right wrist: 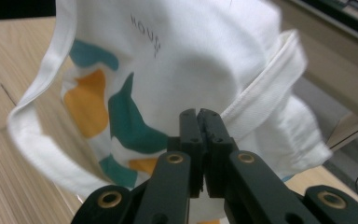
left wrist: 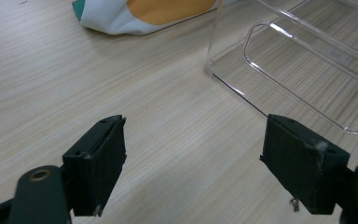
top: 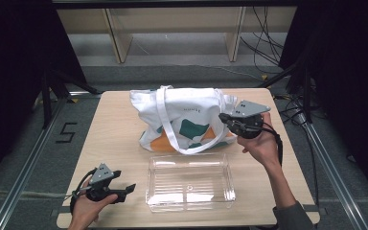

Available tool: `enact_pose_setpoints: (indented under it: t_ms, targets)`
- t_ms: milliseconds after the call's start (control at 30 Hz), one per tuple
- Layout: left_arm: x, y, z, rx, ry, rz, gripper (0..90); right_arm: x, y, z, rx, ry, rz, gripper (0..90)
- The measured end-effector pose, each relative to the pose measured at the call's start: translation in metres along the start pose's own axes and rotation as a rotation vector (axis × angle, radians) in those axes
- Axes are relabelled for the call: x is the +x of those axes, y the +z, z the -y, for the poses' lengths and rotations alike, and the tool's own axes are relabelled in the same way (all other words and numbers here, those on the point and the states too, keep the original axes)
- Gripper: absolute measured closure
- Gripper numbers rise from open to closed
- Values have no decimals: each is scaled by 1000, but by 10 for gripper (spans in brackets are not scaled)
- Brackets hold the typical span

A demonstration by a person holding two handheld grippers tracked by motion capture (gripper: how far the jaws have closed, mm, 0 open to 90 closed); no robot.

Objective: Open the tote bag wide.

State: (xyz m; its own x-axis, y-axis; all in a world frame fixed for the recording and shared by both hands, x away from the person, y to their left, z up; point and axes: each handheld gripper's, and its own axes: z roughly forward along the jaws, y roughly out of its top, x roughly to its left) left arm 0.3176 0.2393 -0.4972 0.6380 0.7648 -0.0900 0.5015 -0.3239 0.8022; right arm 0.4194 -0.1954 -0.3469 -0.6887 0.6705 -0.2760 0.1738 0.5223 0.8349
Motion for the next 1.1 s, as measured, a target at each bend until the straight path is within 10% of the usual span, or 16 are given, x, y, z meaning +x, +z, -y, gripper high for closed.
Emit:
enact_pose_setpoints:
  t_ms: [233, 400, 867, 1100]
  targets:
    - [0, 1, 0, -9, -5, -2, 210, -1, 41, 24, 115, -34, -35, 900]
    - [0, 0, 0, -5, -4, 4, 210, -1, 41, 28, 123, 23, -61, 900]
    - [2, -2, -1, 37, 42, 5, 210, -19, 9, 17, 40, 184, 166, 512]
    - [1, 0, 0, 19, 26, 6, 210, -19, 19, 25, 122, 81, 69, 879]
